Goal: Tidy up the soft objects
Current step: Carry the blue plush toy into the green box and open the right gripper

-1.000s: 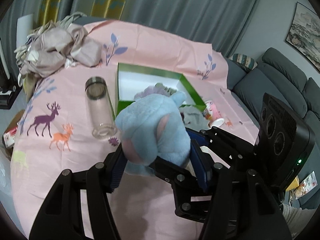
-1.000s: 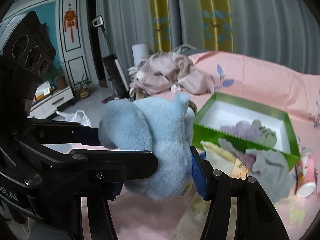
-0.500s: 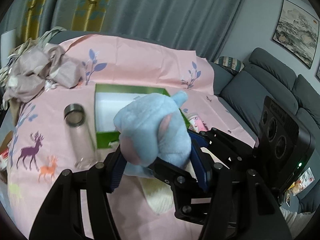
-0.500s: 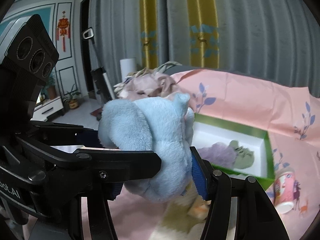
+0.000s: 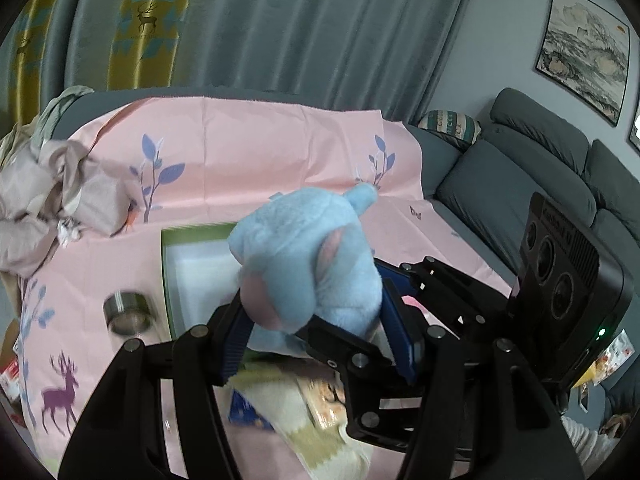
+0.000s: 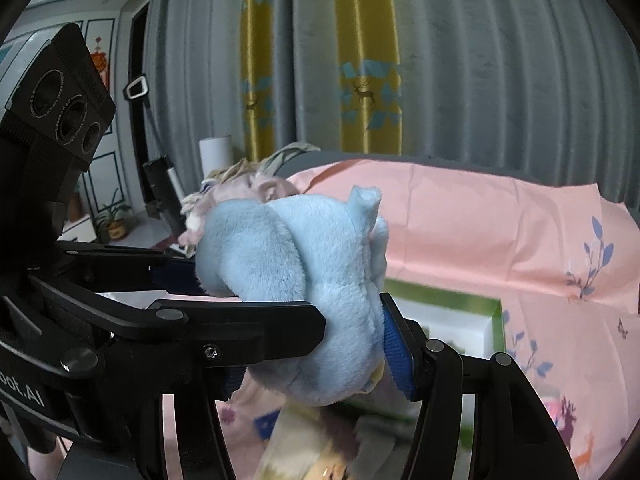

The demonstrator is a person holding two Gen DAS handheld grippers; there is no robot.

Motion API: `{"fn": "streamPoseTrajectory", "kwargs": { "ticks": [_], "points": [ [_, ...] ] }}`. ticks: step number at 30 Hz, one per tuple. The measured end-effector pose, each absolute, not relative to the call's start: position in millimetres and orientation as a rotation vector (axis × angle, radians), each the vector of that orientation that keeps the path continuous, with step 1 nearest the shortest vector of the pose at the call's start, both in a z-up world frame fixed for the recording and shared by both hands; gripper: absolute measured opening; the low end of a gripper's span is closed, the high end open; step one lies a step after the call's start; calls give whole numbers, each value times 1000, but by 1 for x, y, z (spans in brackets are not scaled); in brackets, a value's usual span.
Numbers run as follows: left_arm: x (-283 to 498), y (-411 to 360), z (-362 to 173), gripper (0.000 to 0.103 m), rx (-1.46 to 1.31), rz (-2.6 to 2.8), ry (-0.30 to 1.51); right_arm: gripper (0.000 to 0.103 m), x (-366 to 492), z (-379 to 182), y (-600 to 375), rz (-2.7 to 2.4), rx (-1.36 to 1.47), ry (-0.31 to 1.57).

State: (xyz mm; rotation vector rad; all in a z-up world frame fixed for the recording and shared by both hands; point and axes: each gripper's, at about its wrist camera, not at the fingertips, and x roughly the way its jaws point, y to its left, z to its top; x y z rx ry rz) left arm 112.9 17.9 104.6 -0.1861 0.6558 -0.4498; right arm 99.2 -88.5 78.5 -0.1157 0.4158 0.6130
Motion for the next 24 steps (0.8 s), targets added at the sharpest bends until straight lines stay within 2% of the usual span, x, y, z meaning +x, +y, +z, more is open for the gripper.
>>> {"fn": "streamPoseTrajectory", "kwargs": {
  "ticks": [8,17,24],
  "points": [
    [161,32,96,59,-233,-426,699,60,151,80,-79,620,-74,456],
    [197,36,19,59,-323,-391,879,60,193,11,-69,599,-92,681],
    [209,35,-8,61,-355,-375,945,60,209,-23,-64,552,-127,790]
  ]
}}
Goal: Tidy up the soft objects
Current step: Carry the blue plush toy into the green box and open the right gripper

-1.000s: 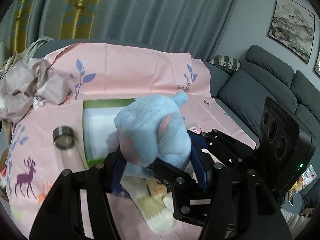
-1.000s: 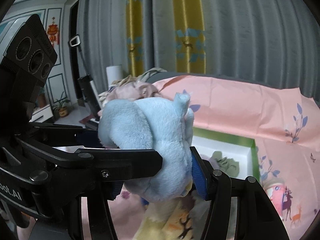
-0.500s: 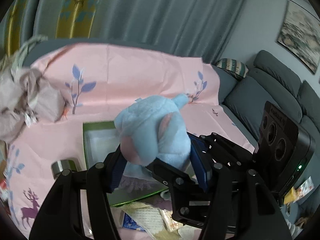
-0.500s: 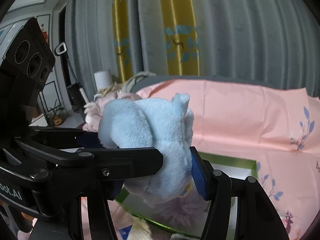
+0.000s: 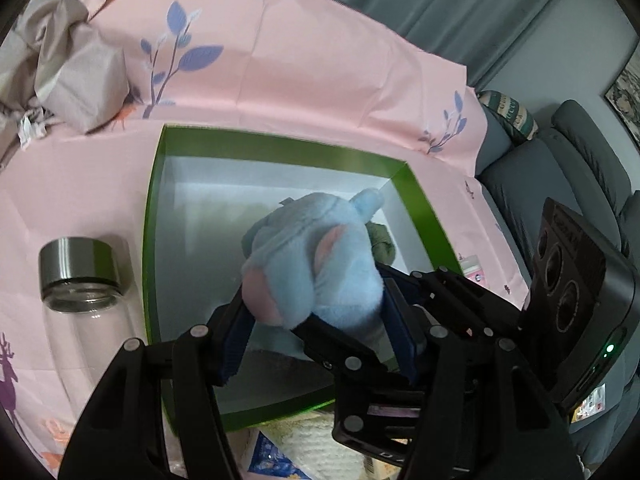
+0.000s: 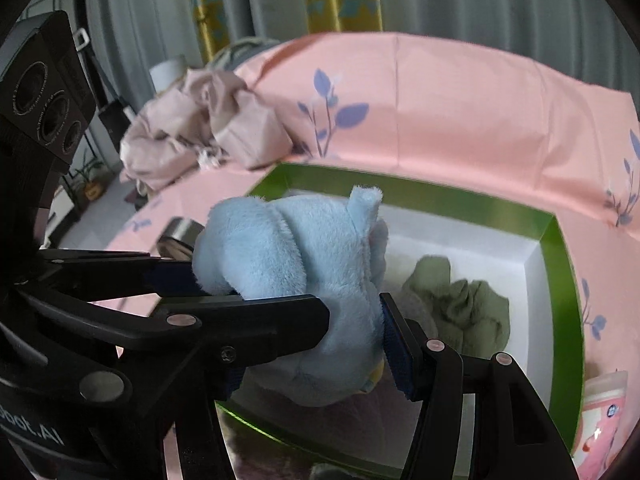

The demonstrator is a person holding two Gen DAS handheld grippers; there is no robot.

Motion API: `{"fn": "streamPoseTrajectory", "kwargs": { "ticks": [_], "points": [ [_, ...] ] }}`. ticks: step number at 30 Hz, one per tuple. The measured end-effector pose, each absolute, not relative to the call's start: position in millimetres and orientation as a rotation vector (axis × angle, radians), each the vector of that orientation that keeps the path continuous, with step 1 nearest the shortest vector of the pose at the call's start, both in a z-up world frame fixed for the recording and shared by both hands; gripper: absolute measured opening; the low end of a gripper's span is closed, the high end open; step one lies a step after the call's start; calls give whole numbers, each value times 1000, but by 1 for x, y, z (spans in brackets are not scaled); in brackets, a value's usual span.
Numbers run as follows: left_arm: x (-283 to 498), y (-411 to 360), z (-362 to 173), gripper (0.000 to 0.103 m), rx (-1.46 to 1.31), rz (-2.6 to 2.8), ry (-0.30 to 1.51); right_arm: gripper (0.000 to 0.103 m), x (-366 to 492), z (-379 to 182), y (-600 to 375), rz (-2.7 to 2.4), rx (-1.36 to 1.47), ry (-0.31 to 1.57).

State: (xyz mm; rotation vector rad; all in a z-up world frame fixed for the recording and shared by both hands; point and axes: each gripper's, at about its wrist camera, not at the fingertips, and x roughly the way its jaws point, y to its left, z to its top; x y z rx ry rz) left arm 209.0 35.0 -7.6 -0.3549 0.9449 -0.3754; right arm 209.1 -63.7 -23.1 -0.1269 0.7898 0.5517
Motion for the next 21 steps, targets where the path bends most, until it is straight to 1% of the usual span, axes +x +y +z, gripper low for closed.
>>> {"fn": "streamPoseTrajectory", "kwargs": {
  "ticks": [3,6,8,9,10,12,15,17,18,19,21],
  "points": [
    [211,35,-12,62,-356,-369,955,61,212,-28,-62,542,-138,811],
    [213,35,-13,64,-357,-358,958,62,214,-31,-61,535,-141,826],
    [212,35,-11,72,-338,-332,951,64,215,-30,-60,527,-151,834],
    [211,35,-9,79,-320,-315,947,65,216,-30,-58,525,-157,841],
    [210,35,-8,82,-311,-304,945,65,214,-30,-58,519,-164,839],
    [206,36,-4,86,-292,-288,933,66,209,-27,-60,508,-175,836],
    [196,36,6,87,-247,-261,905,66,201,-21,-65,480,-189,821],
    [189,34,14,98,-205,-233,886,67,194,-16,-70,473,-188,808],
    [186,33,16,102,-188,-221,876,69,190,-12,-73,470,-185,800],
    [182,32,20,102,-167,-215,860,74,184,-8,-77,462,-182,790],
    [172,29,31,102,-132,-208,827,79,175,-3,-83,455,-173,768]
  ]
}}
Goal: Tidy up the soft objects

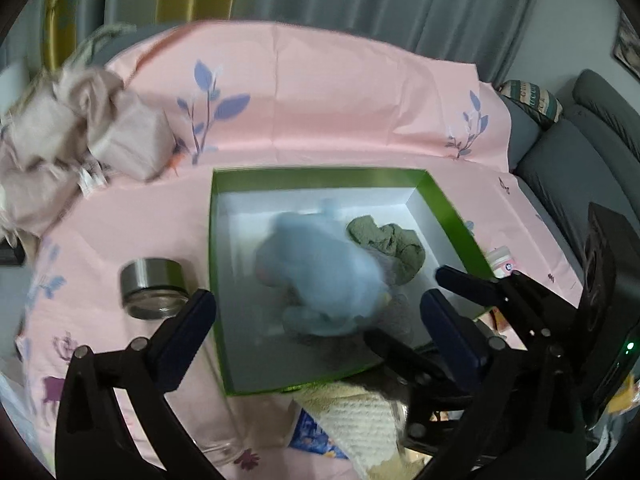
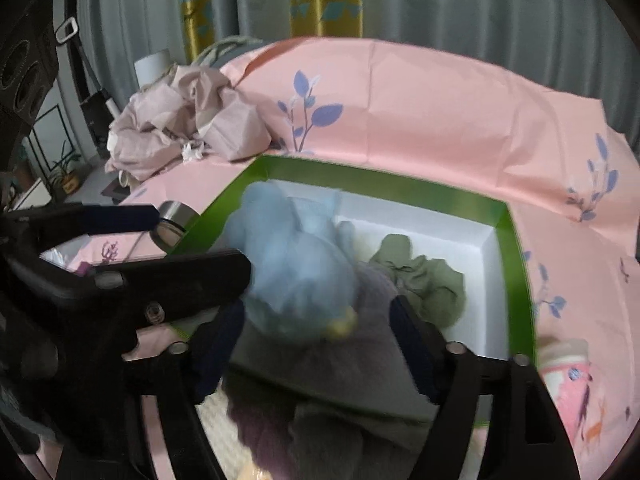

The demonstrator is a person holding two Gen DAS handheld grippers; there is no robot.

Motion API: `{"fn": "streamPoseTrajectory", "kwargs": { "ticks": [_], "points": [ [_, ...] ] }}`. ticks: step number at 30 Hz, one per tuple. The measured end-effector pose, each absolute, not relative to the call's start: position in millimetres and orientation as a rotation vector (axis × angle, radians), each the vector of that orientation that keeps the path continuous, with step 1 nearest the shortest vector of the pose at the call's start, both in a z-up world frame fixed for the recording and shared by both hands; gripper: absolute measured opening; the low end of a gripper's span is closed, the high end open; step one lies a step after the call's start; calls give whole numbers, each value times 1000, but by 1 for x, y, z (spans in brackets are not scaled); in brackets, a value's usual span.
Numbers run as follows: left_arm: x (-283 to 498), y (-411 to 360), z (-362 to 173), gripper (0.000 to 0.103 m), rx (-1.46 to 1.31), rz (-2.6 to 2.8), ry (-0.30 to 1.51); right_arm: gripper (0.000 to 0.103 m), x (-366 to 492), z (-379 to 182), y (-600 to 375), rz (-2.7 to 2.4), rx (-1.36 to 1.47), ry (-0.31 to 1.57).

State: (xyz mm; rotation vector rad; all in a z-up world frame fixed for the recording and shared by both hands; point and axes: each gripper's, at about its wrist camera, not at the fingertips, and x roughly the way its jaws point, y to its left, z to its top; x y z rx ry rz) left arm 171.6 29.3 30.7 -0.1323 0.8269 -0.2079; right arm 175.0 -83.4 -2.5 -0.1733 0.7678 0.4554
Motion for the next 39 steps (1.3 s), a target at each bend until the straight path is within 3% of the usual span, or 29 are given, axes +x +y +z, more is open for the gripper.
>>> {"fn": "streamPoseTrajectory", "kwargs": {
  "ticks": [17,39],
  "points": [
    [77,6,76,102,-2,-104,664,87,79,40,-140,356,-87,675],
    [-8,-4,54,102,-33,29,710,88,0,28,-167,407,-31,717]
  ]
}}
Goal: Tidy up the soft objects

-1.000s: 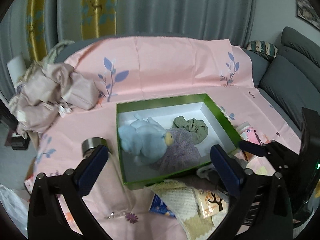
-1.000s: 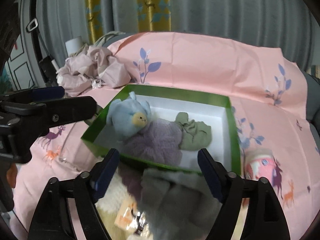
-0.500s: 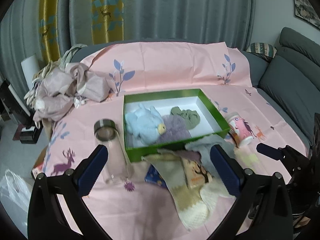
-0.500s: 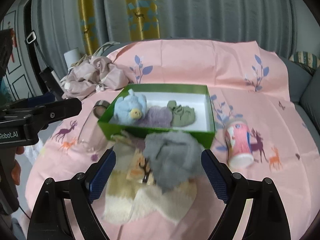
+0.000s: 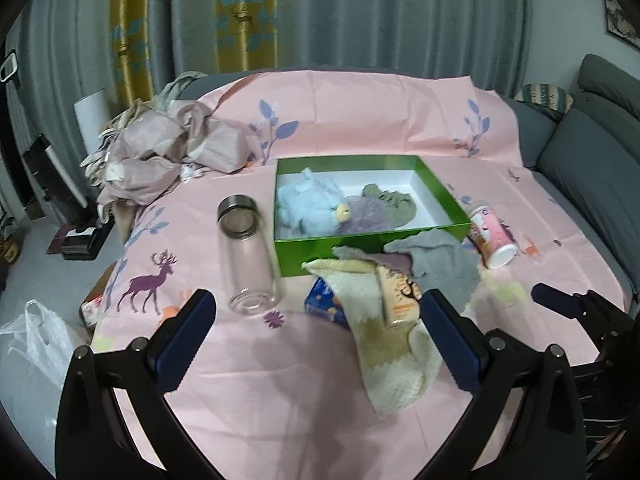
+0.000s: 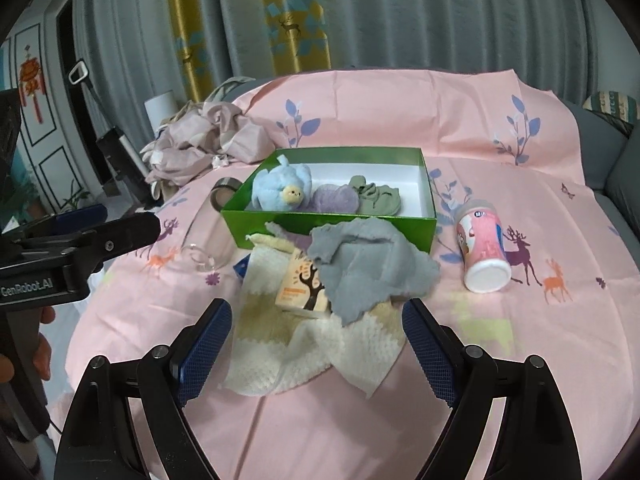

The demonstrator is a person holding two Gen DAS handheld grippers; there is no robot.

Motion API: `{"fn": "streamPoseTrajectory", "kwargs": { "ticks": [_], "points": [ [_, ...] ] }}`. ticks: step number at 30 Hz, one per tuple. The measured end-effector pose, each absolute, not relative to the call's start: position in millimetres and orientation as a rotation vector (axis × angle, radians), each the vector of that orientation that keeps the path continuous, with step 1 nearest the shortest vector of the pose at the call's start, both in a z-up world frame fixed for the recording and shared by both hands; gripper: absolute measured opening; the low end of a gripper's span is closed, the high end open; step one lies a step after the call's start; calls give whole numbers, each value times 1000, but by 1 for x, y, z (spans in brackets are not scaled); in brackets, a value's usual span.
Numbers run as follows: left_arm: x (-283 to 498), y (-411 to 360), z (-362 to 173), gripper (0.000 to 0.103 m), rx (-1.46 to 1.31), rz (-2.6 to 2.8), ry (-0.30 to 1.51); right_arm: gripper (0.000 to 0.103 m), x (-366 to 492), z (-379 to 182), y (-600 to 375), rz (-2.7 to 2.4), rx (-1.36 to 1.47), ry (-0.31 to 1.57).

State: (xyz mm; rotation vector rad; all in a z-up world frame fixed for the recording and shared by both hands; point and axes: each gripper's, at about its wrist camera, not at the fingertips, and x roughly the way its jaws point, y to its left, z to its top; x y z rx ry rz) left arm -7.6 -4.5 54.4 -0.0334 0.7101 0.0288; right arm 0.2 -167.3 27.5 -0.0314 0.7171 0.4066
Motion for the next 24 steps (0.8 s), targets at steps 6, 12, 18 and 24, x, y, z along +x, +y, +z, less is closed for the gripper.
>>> {"fn": "streamPoseTrajectory", "kwargs": {
  "ticks": [6,12,18,24],
  "points": [
    [-11,-10,45,102,-25,31,741,88,-4,22,-173,403,-18,724],
    [-7,-16,34,102,-15,22,775,88,-4,16,-180,391,-19,736],
    [0,-22,24,102,-8,8,809,88,-1,12,-187,389,-1,742],
    [6,-19,14,102,-39,-13,838,88,4,4,-190,389,3,756]
  ]
}}
